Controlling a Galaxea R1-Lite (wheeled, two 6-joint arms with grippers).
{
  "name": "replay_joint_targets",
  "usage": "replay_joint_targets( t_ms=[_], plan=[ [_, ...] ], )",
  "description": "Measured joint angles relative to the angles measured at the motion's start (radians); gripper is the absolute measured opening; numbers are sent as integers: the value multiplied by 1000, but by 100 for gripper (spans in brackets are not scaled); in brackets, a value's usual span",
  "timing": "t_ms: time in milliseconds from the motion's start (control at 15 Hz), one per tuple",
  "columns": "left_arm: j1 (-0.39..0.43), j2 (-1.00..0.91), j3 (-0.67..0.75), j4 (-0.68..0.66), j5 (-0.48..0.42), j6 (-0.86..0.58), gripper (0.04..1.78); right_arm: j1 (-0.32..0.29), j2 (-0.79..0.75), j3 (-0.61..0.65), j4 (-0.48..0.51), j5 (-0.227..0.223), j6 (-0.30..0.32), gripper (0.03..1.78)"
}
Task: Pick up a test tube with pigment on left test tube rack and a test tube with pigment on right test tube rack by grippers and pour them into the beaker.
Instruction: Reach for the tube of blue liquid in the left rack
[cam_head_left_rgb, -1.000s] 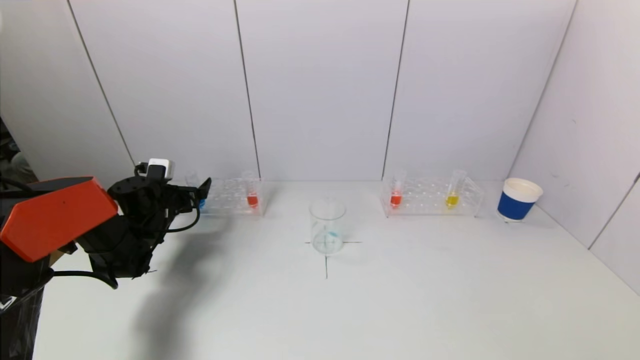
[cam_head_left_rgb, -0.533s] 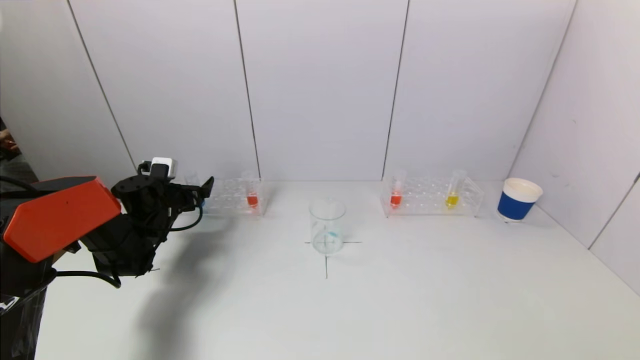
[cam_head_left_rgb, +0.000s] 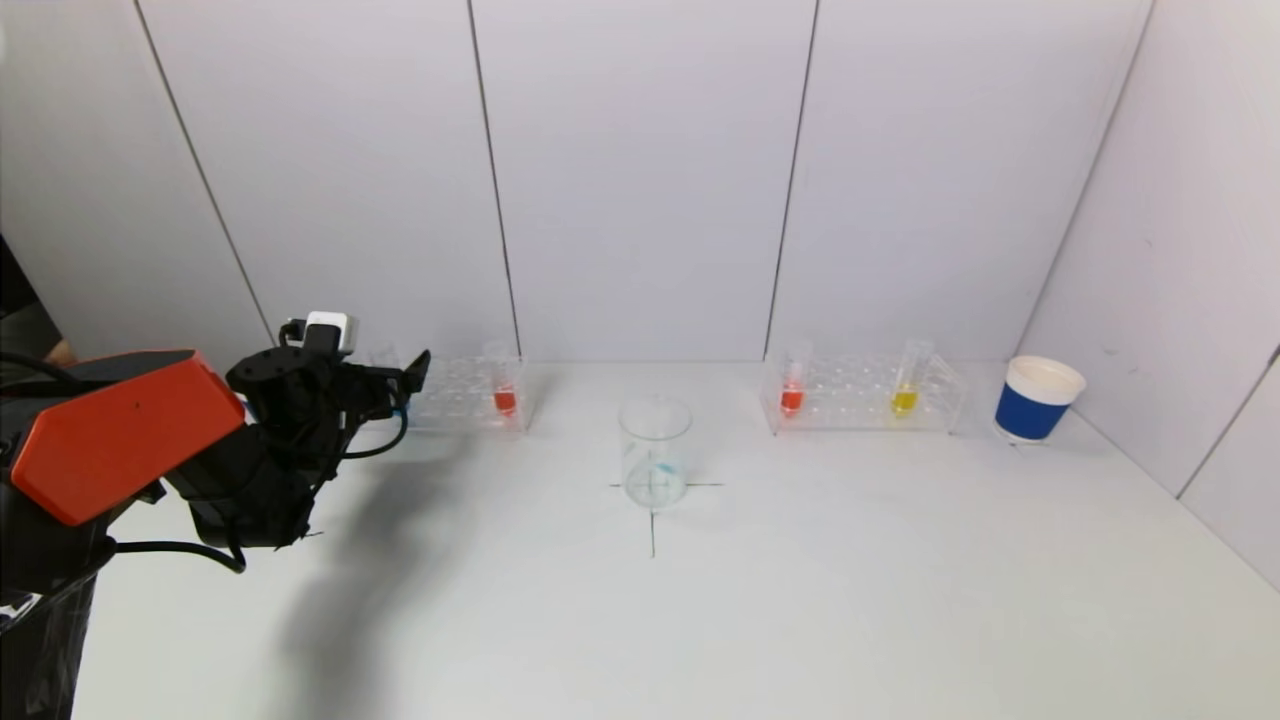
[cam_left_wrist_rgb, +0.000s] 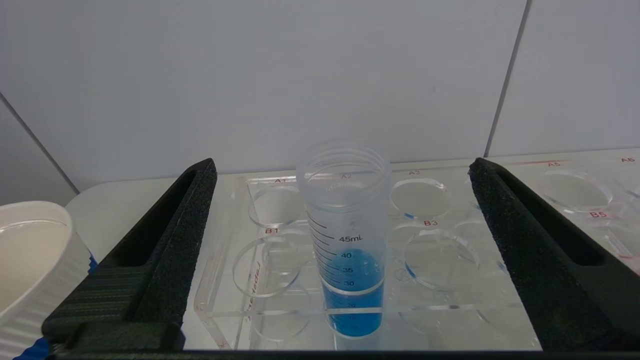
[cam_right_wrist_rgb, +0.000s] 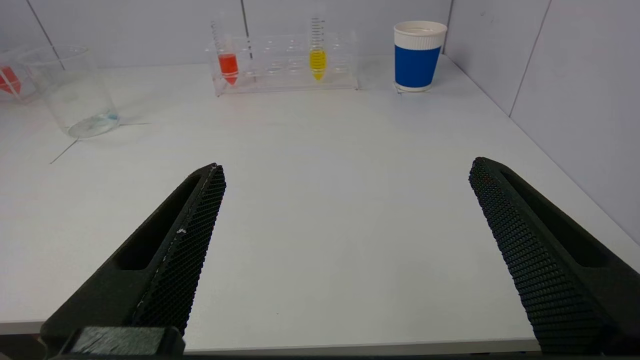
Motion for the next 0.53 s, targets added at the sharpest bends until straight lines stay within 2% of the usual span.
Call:
replay_joint_targets(
  t_ms=[267,400,533],
  plan=[
    [0,2,-1,-1,0,0,172,0,0,0,0,0,0,177],
    [0,6,-1,-2,0,-1,157,0,0,0,0,0,0,177],
    [0,10,-5,-2,6,0,132,0,0,0,0,0,0,177]
  ],
)
